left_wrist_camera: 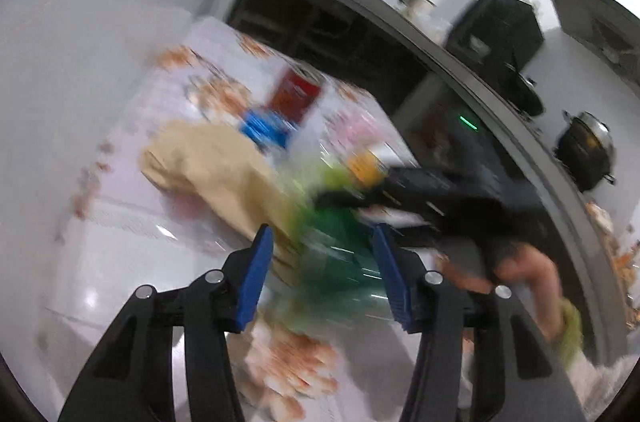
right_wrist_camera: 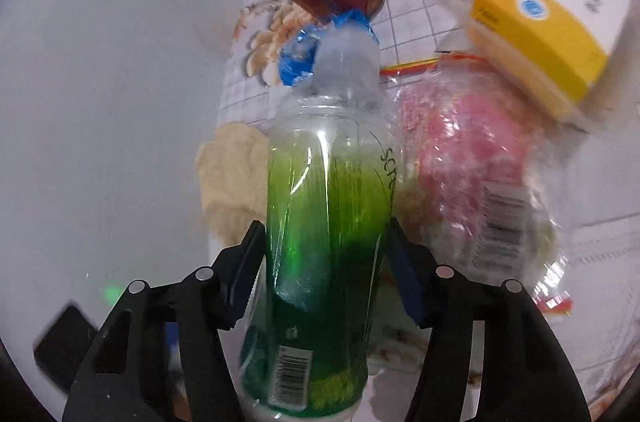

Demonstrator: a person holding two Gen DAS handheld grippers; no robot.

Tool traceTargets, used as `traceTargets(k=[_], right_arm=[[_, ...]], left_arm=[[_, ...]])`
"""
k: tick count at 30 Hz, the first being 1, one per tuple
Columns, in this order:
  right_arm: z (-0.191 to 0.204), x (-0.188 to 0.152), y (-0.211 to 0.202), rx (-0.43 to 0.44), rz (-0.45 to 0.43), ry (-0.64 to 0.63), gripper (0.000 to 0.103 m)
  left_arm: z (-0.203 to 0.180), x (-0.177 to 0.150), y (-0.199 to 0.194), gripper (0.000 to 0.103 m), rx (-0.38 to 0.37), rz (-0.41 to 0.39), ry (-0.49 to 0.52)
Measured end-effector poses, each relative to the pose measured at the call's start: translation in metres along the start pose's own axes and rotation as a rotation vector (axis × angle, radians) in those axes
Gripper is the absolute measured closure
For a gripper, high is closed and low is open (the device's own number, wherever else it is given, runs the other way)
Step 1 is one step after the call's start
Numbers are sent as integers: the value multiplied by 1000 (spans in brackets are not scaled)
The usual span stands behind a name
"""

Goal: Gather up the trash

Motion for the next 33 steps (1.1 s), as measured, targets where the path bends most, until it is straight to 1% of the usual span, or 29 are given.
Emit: traceTargets(k=[1, 3, 4, 6, 7, 8, 9, 11, 13, 14, 15, 16, 17, 18, 19, 20, 21, 23, 26, 28, 29, 31, 33], right_arm=[[0, -3, -5, 6, -5, -7, 47], [-5, -13, -21, 7, -23, -44, 48], [-10, -21, -31, 1, -33, -65, 48], [-19, -33, -44, -2, -45, -80, 48], [-25, -42, -53, -8, -57, -91, 48], [-26, -47, -58, -9, -65, -99, 48], [-29, -53, -62, -5, -72, -105, 48], [-41, -69, -82, 5, -88, -127, 48], [-34, -80, -98, 0, -98, -149, 48], [-38, -88, -103, -12, -105, -158, 48], [-44, -96, -107, -24, -108, -160, 48], [-52, -104, -111, -34, -111, -156, 48], [-51, -107, -109, -40, -112, -151, 48], [-56, -111, -111, -41, -114, -144, 48], [-62, -116, -113, -34, -120, -134, 48], [-66, -119, -116, -28, -125, -125, 48], [-68, -120, -117, -23, -128, -119, 48], [-72, -122, -120, -14, -138, -106, 48], [-74, -120, -124, -11, -152, -101, 49], [-73, -121, -127, -19, -162, -112, 49], [-73, -121, -129, -21, -169, -120, 49], [-71, -123, -132, -19, -177, -130, 49], [-69, -124, -136, -18, -190, -141, 49]], left_arm=[[5, 5, 2, 51, 48, -6, 1], [10, 13, 12, 39, 123, 1, 29], [10, 15, 21, 37, 165, 15, 66], [8, 17, 39, 30, 220, 51, 154], [8, 16, 48, 28, 247, 67, 196], [8, 15, 58, 28, 295, 89, 262], [6, 13, 67, 28, 325, 108, 322], [10, 10, 80, 28, 362, 128, 390], [16, 9, 92, 28, 388, 143, 421], [19, 7, 96, 31, 402, 149, 428], [22, 8, 99, 42, 410, 151, 433], [24, 6, 101, 49, 413, 156, 440], [24, 6, 102, 57, 417, 163, 445], [25, 5, 102, 67, 420, 167, 449], [25, 3, 102, 74, 419, 166, 456], [24, 4, 101, 86, 418, 162, 460], [22, 4, 98, 92, 417, 153, 466], [18, 8, 91, 96, 428, 120, 466], [1, 15, 64, 96, 427, 26, 483], [-15, 17, 42, 96, 448, -46, 531], [-28, 15, 25, 96, 468, -105, 574], [-48, 8, 4, 96, 483, -171, 644], [-65, -5, -11, 96, 489, -207, 707]])
Point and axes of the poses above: each gripper's, at about its wrist camera, not at the fingertips, and y roughly the way its jaws point, z to its left, x to its top, the point moved 6 cm from there along y, roughly the way its jaws point, and after that the axes turned 4 degrees about y, right-handed, at the moved point
